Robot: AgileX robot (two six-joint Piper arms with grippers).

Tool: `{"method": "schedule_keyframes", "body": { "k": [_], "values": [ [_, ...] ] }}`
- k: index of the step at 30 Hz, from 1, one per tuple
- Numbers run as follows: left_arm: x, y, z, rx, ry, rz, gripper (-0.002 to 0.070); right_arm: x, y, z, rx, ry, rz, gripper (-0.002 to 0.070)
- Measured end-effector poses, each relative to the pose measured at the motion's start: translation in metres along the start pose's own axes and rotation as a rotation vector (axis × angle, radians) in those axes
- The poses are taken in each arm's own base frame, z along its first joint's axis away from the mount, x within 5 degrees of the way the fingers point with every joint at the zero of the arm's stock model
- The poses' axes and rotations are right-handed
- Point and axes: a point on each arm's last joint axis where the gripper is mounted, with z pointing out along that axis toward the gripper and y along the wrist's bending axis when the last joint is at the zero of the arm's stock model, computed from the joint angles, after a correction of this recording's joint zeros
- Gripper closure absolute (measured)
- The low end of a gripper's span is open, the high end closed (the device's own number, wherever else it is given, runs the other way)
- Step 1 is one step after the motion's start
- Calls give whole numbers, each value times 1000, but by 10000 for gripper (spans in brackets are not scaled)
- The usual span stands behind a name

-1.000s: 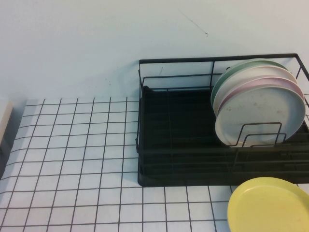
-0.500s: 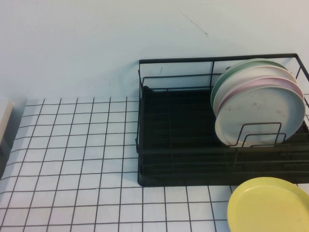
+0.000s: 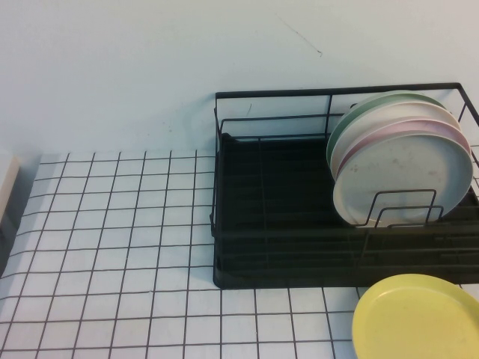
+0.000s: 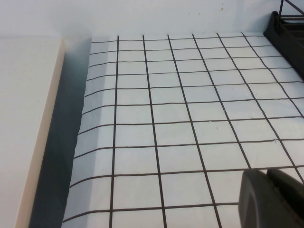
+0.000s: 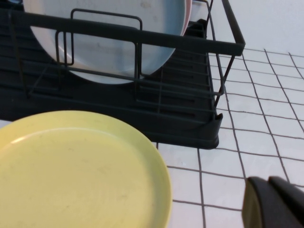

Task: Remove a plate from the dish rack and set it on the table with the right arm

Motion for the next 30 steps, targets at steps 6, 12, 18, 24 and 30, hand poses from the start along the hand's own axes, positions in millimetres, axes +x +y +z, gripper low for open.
{"method": "schedule_keyframes", "body": {
  "k": [6, 12, 18, 24, 30],
  "values": [
    [0, 0, 0, 0, 0, -2, 678, 0, 0, 0, 1, 0, 7, 680],
    [0, 0, 0, 0, 0, -2, 678, 0, 0, 0, 3, 0, 43, 680],
    [0, 0, 0, 0, 0, -2, 678, 0, -1, 0, 9, 1, 31, 680],
    [0, 0, 0, 0, 0, -2, 678, 0, -1, 0, 9, 1, 31, 680],
    [0, 0, 0, 0, 0, -2, 678, 0, -1, 0, 9, 1, -28, 680]
  ]
}}
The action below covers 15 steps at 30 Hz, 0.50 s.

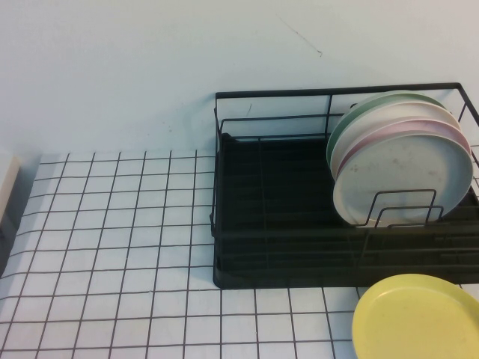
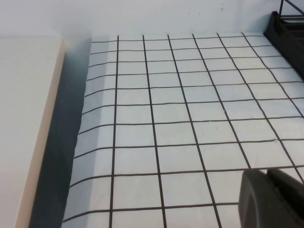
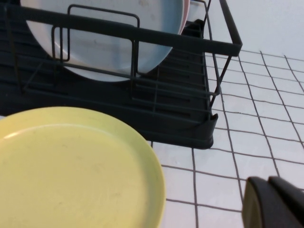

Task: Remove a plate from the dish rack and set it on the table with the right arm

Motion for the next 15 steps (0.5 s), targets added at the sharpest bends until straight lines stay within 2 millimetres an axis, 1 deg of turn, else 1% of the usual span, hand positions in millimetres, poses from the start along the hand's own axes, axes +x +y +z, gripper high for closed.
{"method": "schedule_keyframes", "body": {
  "k": [15],
  "values": [
    [0, 0, 0, 0, 0, -4, 678, 0, 0, 0, 0, 0, -7, 680]
  ]
}}
